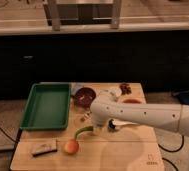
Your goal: Place pepper in tray
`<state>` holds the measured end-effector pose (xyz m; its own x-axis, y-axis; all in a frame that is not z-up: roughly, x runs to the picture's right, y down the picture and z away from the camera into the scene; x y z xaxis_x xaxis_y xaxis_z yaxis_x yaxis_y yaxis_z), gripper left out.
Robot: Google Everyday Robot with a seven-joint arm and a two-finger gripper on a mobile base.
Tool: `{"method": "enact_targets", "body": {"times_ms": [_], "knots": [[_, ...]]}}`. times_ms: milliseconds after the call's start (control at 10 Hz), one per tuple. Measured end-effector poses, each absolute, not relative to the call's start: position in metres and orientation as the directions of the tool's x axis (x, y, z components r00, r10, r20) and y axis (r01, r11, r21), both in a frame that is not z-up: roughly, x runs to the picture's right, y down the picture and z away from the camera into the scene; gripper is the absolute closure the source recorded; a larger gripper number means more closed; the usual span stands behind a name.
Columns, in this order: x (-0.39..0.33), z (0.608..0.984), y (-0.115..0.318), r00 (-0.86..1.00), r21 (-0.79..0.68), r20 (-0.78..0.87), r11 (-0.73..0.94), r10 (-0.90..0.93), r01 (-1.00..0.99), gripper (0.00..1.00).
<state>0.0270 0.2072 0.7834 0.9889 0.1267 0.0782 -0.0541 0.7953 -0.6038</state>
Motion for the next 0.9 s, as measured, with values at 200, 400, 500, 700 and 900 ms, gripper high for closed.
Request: {"method": "enact_targets", "body": {"times_ms": [200,400,500,700,900], "knots": [[0.04,0.77,0.183,0.984,-0.574,0.098,0.816,0.148,-0.066,1.0],[0.043,0.761,0.169,0.98,-0.555,0.132,0.83,0.148,-0.05,1.0],[0.036,0.751,0.158,0.978,-0.546,0.176,0.838,0.112,0.002,1.0],[0.02,0.737,0.143,0.967,-0.52,0.253,0.845,0.012,0.126,1.0],[0.002,0.722,0.125,0.945,-0.485,0.315,0.841,-0.089,0.241,1.0]]}}
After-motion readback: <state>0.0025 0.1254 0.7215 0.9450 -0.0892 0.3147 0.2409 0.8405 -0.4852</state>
